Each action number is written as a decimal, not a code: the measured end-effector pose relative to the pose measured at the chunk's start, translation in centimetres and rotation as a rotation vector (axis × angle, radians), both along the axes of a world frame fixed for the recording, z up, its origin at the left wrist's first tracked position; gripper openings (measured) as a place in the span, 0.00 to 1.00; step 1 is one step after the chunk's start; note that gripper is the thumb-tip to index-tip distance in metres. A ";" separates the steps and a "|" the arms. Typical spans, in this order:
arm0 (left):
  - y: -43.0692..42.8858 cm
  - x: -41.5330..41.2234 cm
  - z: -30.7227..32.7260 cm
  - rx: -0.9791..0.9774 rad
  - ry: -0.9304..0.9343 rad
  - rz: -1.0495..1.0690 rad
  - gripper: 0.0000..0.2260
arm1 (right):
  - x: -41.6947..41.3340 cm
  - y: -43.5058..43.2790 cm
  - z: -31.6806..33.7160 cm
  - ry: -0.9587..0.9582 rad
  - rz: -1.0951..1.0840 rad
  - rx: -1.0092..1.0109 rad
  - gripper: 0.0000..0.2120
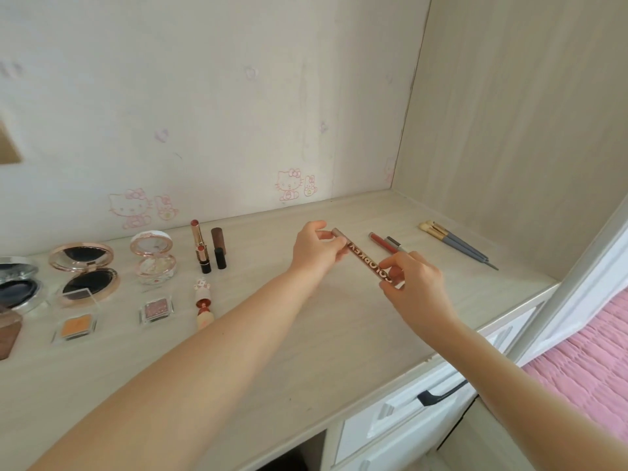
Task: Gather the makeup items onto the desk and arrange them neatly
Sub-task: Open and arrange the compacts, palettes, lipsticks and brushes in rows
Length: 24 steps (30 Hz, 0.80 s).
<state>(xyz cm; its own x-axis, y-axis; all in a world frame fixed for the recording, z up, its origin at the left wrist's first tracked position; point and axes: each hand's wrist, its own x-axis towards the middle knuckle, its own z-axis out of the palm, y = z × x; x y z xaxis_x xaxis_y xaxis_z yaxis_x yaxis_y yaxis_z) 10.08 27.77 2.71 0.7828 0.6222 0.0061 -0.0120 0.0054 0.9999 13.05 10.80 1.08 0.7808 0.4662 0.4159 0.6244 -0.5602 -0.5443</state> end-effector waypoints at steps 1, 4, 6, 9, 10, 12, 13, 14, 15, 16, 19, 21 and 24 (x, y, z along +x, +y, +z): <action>0.1 -1.0 0.5 -0.102 -0.022 0.005 0.21 | -0.7 0.2 0.2 -0.005 0.005 0.011 0.11; 0.6 -4.1 1.6 -0.349 -0.038 -0.001 0.19 | -3.0 1.1 0.7 -0.008 0.032 0.058 0.12; 0.9 -6.4 2.3 -0.445 -0.033 -0.041 0.15 | -4.9 1.8 1.0 0.022 0.068 0.105 0.12; 1.5 -9.9 2.8 -0.433 -0.029 -0.099 0.09 | -8.0 3.3 1.6 0.062 0.115 0.185 0.11; 1.7 -11.0 2.9 -0.424 -0.031 -0.107 0.07 | -9.0 3.9 1.8 0.076 0.130 0.214 0.10; 2.3 -13.1 3.1 -0.415 -0.042 -0.103 0.05 | -10.9 5.0 2.4 0.096 0.164 0.245 0.09; 2.7 -14.1 3.2 -0.416 -0.051 -0.091 0.04 | -11.9 5.5 2.6 0.106 0.185 0.254 0.09; 3.2 -15.1 3.3 -0.416 -0.065 -0.077 0.04 | -12.8 6.1 2.8 0.118 0.205 0.265 0.08; 3.8 -15.9 3.4 -0.412 -0.074 -0.059 0.04 | -13.6 6.6 2.9 0.132 0.222 0.275 0.08; 4.3 -16.8 3.4 -0.402 -0.077 -0.039 0.04 | -14.5 7.2 3.0 0.142 0.237 0.284 0.08; 5.4 -19.2 3.6 -0.342 -0.082 0.015 0.05 | -16.6 8.9 2.9 0.167 0.280 0.301 0.08; 5.9 -20.8 3.5 -0.295 -0.093 0.042 0.05 | -17.8 10.0 2.6 0.188 0.319 0.280 0.08; 6.9 -23.3 3.4 -0.236 -0.069 0.076 0.07 | -19.3 11.7 2.1 0.170 0.378 0.191 0.05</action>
